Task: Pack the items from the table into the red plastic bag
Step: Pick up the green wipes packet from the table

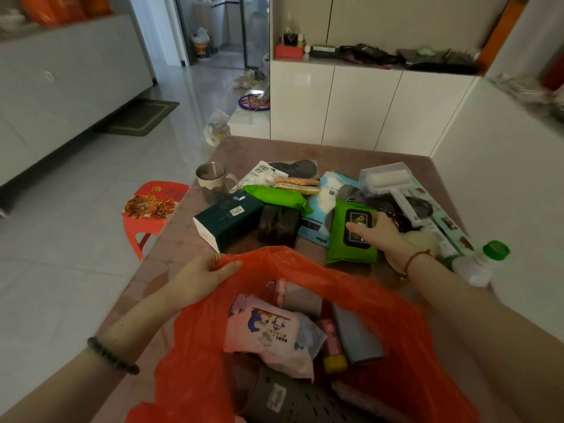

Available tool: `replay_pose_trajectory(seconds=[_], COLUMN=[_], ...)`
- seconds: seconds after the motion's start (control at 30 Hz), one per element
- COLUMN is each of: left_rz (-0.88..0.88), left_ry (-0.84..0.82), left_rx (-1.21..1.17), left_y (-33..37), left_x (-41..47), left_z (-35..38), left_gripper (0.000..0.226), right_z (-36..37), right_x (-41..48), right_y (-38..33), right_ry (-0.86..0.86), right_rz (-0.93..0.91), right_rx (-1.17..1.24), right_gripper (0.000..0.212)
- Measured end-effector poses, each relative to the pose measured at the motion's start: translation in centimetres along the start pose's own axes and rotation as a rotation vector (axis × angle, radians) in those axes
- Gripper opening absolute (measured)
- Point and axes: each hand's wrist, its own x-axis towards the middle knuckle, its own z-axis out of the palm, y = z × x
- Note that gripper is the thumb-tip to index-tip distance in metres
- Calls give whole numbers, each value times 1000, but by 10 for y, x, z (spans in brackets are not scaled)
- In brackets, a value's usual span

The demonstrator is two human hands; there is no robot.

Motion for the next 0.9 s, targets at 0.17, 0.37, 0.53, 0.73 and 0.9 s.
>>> replay_pose_trajectory(seconds=[0.17, 0.37, 0.53, 0.73, 0.9], left_rz=[12, -26, -17, 22, 61], left_ry=[-36, -27, -13, 6, -13], left_rx=[-12, 14, 9, 31, 55], left_y=[-2, -8, -7, 2, 2], left_x=[7, 13, 12, 0, -9], left_z=[1, 0, 2, 4, 1], left_gripper=[22, 32, 21, 21, 28], right_z=[30, 37, 23, -3, -33], right_x=[52, 76, 61, 7, -82], right_y=[21, 40, 36, 29, -8], right_ry=[18, 87, 43, -43, -83], right_rz=[130, 305, 304, 183, -262], right_rx=[-328, 64, 382, 607, 812], right_gripper=[78, 95, 75, 48, 56])
